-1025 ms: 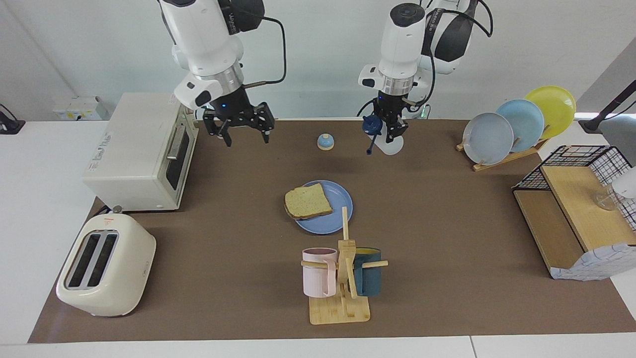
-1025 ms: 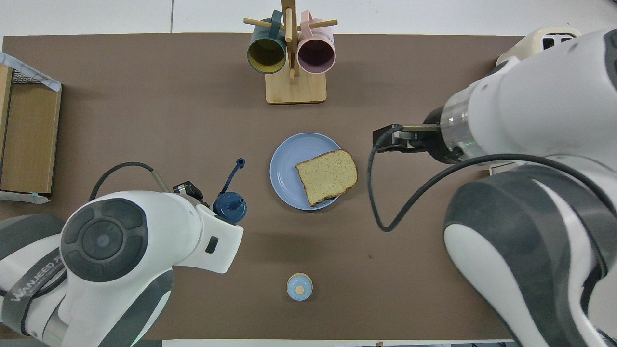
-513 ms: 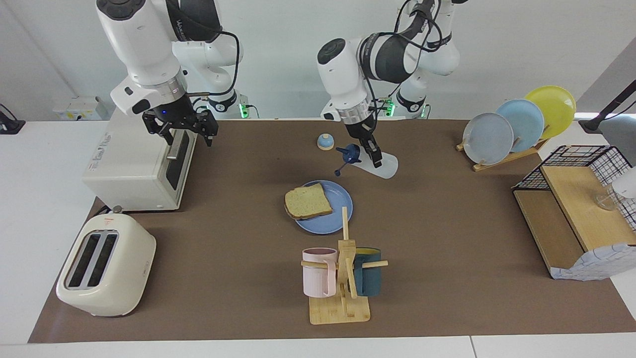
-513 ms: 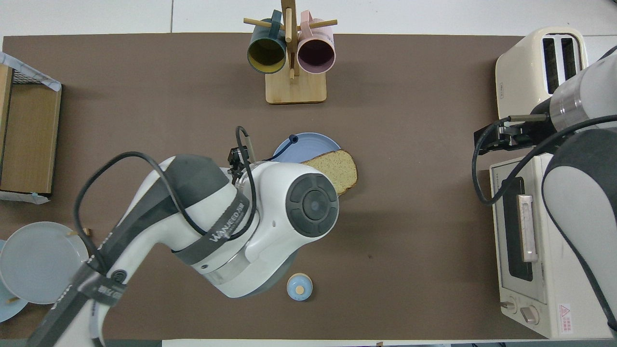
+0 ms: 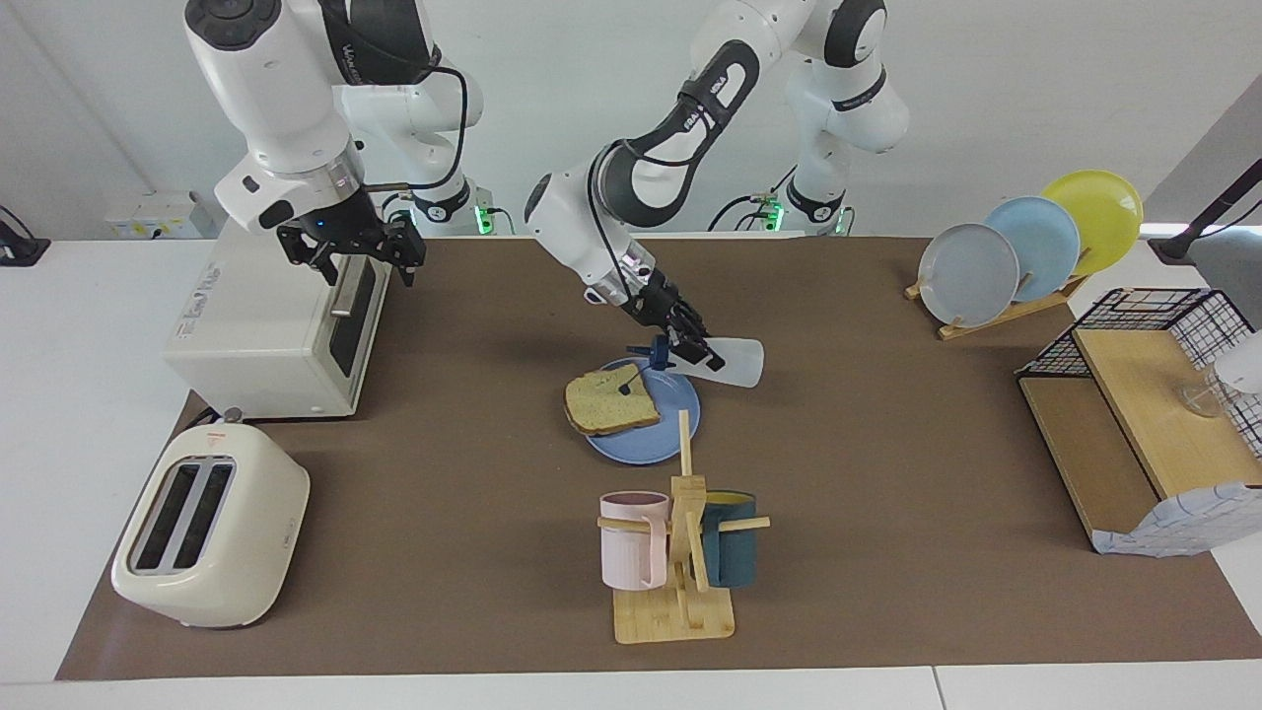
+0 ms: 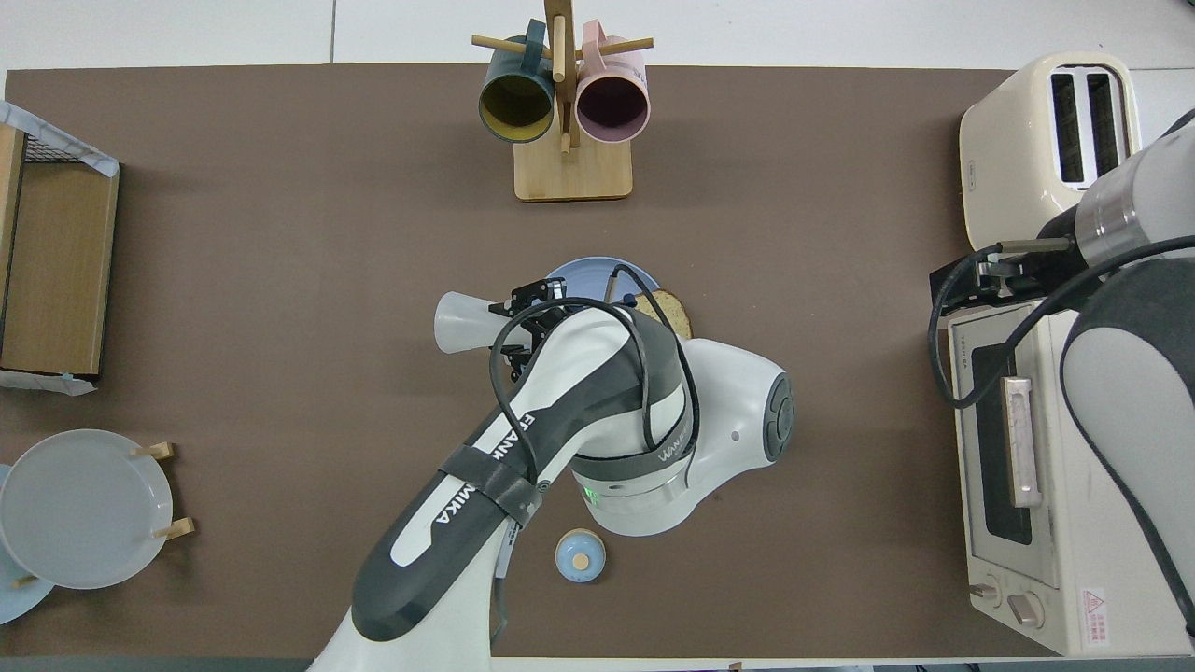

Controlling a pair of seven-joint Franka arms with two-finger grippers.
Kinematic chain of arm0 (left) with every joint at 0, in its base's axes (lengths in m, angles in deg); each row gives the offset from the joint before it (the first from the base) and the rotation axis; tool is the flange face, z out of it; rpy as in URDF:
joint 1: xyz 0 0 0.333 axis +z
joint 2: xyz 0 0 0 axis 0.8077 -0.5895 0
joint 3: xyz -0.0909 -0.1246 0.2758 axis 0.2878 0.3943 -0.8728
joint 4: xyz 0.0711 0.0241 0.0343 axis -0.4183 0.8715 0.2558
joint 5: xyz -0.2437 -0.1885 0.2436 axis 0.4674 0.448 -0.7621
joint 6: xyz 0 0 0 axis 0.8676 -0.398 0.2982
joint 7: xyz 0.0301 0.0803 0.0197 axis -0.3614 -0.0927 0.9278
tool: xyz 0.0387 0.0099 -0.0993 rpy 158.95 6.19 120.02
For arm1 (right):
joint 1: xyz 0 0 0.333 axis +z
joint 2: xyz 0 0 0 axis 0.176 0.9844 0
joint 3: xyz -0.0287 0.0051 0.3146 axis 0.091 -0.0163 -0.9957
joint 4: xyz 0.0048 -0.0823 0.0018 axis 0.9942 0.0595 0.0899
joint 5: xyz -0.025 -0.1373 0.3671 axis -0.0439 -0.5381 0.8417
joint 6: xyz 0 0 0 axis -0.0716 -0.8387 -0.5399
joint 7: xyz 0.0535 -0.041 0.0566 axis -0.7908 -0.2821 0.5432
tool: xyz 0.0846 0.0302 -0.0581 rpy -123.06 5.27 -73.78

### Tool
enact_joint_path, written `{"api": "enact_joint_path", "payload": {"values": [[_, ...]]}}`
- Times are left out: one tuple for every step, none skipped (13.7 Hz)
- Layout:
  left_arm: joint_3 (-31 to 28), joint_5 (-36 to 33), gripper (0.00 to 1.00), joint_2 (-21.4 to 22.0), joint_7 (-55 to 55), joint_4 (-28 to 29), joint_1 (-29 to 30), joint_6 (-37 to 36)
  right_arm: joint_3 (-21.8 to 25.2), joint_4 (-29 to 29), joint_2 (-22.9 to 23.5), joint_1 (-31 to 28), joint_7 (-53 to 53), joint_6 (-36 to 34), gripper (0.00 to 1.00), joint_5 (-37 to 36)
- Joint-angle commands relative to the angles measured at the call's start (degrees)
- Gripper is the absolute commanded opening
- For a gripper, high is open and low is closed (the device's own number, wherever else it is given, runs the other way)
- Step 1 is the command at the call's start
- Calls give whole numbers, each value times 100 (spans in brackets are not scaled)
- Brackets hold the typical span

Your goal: Put bread on plate and add seasoning

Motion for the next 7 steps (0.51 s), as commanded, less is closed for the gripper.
{"api": "enact_joint_path", "payload": {"values": [[-68,-415,0,-139,-41,-193,-179,-346,-10,113,-103,-110,154,9,100,124],[-94,-695,0,-601,-41,-385,-319,-634,-10,105,-111,-136,163,9,100,195],[-86,-924,0,-1006,-41,-787,-434,-907,-10,104,-111,-136,163,9,100,196],[-94,-1205,0,-1315,-41,-965,-478,-1127,-10,104,-111,-137,163,26,100,196],[-95,-1512,0,-1457,-50,-993,-549,-1242,-2,104,-111,-154,189,26,100,196],[-95,-1759,0,-1493,-58,-985,-601,-1331,-2,104,-129,-224,267,0,100,196],[-86,-2127,0,-1589,-58,-959,-645,-1479,-10,96,-138,-285,347,9,100,196]]}}
